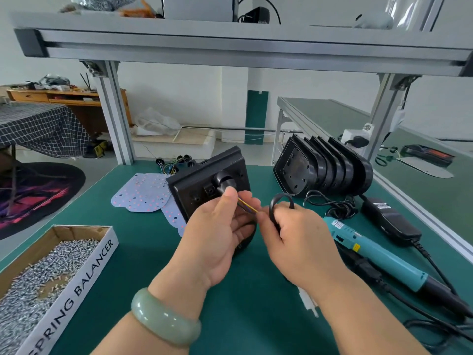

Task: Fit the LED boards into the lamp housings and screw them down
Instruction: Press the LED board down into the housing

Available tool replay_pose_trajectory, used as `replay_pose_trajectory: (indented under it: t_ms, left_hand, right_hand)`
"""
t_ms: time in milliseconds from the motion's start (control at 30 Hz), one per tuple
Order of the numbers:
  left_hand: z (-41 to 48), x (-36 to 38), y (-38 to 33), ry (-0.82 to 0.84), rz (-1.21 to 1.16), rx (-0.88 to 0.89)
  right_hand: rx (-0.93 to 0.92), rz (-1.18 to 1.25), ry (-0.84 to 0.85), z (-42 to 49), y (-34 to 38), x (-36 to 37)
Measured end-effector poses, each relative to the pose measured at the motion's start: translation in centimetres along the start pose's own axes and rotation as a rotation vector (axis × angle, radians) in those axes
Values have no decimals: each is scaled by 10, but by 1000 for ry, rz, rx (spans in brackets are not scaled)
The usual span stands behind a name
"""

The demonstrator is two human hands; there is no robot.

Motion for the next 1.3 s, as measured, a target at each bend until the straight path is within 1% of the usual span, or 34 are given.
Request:
replay_pose_trajectory:
  t_ms: [33,100,167,233,300,333,367,433,467,500,533,567,600,633,667,700,767,833,933,1033,1133,1200,1300]
  left_hand:
    - [-2,1,1,22,51,14]
    - [-6,3,1,22,154,27]
    - [-9,4,0,31,280,29]
    - [-11,2,-4,71,430,36]
    - [-15,-1,-12,108,676,99]
    - [-19,-1,-18,113,827,197]
    - [-22,1,-25,115,961,340]
    - [-29,8,-39,91,1125,722]
    - [-31,10,-45,48,1139,944]
    - [-34,9,-50,-9,1125,1117]
    - [-34,7,-51,-56,1127,1199]
    - [-31,3,-53,-66,1118,1173]
    - [-26,-1,-53,-25,1052,1034]
    - [-21,-4,-52,30,951,855]
    - [-20,-4,-50,89,840,718]
    - [-20,-4,-46,132,778,677]
    - [-21,-5,-42,166,779,693]
    - [-21,-4,-40,195,779,672]
    - [-19,-6,-35,201,702,589]
    - [-15,-9,-37,202,695,585]
    - [-15,-9,-36,219,672,558]
    - [-15,-8,-35,238,700,556]
    - [-15,-5,-39,259,774,594]
  right_hand:
    - [20,14,-34,-1,2,1]
    - [78,120,-85,-2,8,3]
    - [135,225,-34,-1,16,4]
    - [148,243,28,-1,16,5]
    - [150,228,25,0,8,1]
    - [152,228,1,2,5,-1]
    - [154,244,-12,4,1,-2]
    - [170,258,-43,7,-4,-3]
    - [190,276,-32,7,-6,-2]
    - [217,313,-16,8,-9,-2]
    - [230,343,-12,7,-9,-2]
    - [232,388,-17,6,-11,-2]
    - [225,441,-19,5,-11,-3]
    - [222,498,-11,4,-10,-3]
    - [218,553,-2,4,-9,-3]
    - [222,608,6,4,-8,-2]
    - [238,716,15,3,-5,-1]
    - [266,850,12,4,-5,1]
    - [306,953,29,4,-7,2]
    - [371,1075,78,4,-9,4]
    - [388,1072,24,5,-11,6]
    - [370,1046,-32,5,-11,5]
    - [347,1059,-65,4,-8,3]
Point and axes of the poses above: each hand's wrist, its own z-axis towards the middle knuckle, its own x-axis out of the palm, y = z × x, the point moved 3 cm from there along z, towards the middle knuckle, and after that the axes turned 12 degrees about x, right-handed, at the moved point
